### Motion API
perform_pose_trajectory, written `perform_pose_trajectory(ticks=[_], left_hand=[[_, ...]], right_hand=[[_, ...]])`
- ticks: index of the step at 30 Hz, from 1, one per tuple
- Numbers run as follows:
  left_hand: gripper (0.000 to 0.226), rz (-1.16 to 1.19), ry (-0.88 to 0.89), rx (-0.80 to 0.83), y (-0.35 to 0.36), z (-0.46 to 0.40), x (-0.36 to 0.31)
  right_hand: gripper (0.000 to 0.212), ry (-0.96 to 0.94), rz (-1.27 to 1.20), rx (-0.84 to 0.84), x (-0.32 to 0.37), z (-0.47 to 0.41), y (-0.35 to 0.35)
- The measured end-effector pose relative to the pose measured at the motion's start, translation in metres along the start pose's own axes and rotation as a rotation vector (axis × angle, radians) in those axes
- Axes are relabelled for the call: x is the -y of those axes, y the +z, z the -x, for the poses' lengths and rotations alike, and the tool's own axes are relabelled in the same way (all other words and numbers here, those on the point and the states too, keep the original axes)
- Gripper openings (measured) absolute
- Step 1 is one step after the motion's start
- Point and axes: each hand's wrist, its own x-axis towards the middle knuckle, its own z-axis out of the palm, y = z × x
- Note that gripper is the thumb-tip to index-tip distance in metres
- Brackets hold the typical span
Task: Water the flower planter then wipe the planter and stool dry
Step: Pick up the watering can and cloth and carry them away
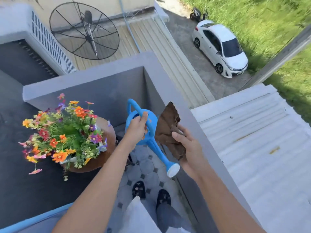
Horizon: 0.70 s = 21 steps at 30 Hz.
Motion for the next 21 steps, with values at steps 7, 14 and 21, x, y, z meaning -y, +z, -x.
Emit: perform_pose_trajectory(ticks=[7,14,21], left_hand=[[0.049,-0.284,-0.095,-0.017,0.009,-0.12,0.183],[0.052,-0.461,-0.191,-0.067,0.037,-0.253,0.384],[0.053,-0.503,-0.307,-0.024,0.085,-0.347,0.519]], right_hand=[[0.053,0.211,-0.03,-0.13,-0.139,-0.104,-0.055],[0.033,0.243,0.17,-0.326,-0.314,-0.239,-0.142],[0.031,0.353,0.117,-0.358,-0.434,-0.348,-0.224]])
